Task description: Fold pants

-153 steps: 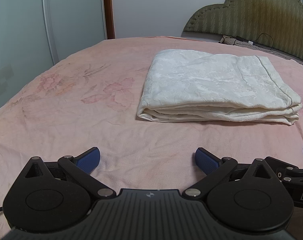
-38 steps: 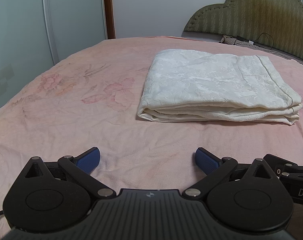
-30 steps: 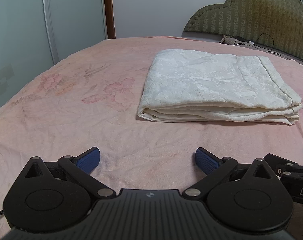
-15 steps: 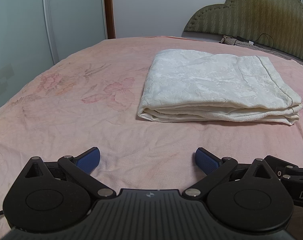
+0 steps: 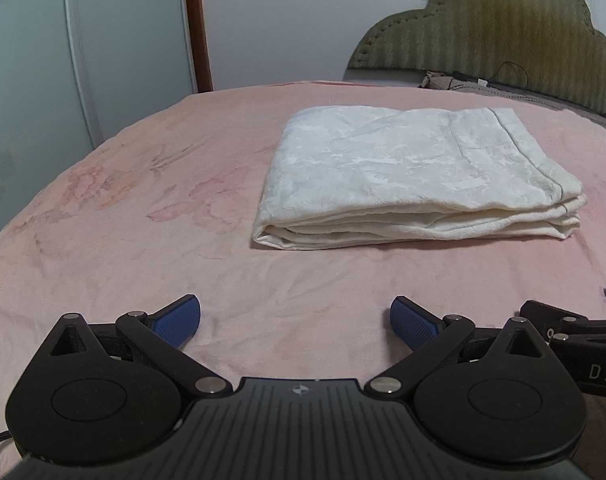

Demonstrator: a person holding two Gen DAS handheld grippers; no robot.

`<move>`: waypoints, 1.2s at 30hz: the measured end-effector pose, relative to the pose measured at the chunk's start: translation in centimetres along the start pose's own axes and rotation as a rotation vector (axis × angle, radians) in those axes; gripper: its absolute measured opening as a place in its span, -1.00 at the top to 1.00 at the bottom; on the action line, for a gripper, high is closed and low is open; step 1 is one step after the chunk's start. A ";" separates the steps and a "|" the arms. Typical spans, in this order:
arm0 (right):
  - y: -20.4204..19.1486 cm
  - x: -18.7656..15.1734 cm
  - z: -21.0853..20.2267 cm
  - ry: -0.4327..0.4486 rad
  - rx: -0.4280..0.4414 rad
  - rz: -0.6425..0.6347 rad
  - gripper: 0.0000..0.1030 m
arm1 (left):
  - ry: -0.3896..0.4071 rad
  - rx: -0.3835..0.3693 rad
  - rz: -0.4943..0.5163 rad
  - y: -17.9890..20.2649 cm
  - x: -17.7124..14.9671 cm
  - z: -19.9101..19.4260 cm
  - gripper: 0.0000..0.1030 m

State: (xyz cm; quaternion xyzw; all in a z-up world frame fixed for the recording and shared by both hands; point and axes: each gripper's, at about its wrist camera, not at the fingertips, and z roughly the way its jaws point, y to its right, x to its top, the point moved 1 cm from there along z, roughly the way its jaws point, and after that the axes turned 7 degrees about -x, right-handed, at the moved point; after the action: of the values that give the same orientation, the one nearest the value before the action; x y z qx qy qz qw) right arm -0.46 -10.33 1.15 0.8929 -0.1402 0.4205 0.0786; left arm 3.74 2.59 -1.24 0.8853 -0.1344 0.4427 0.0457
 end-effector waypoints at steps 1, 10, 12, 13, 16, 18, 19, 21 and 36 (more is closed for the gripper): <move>0.1 0.0 0.0 -0.003 0.001 -0.001 -1.00 | -0.004 0.002 0.002 0.0 0.0 0.1 -1.00; 0.1 0.0 0.1 -0.006 0.005 0.002 -1.00 | -0.016 -0.007 -0.014 -0.1 0.0 0.2 -1.00; 0.1 0.0 0.1 -0.006 0.004 0.001 -1.00 | -0.016 -0.007 -0.014 -0.1 0.0 0.2 -1.00; 0.1 0.0 0.1 -0.006 0.004 0.001 -1.00 | -0.016 -0.007 -0.014 -0.1 0.0 0.2 -1.00; 0.1 0.0 0.1 -0.006 0.004 0.001 -1.00 | -0.016 -0.007 -0.014 -0.1 0.1 0.2 -1.00; 0.1 0.0 0.1 -0.006 0.004 0.002 -1.00 | -0.016 -0.008 -0.015 -0.2 0.0 0.3 -1.00; 0.1 0.0 0.1 -0.006 0.005 0.002 -1.00 | -0.016 -0.008 -0.016 -0.2 0.0 0.2 -1.00; 0.0 0.0 0.1 -0.006 0.004 0.001 -1.00 | -0.016 -0.007 -0.015 -0.2 0.0 0.2 -1.00; 0.0 0.1 0.2 -0.008 0.006 0.000 -1.00 | -0.020 -0.006 -0.022 -0.3 0.1 0.3 -1.00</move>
State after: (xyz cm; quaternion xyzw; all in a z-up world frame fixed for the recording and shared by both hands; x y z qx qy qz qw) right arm -0.23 -10.42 1.10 0.8948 -0.1390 0.4175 0.0753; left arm 4.09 2.77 -1.38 0.8910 -0.1264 0.4328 0.0521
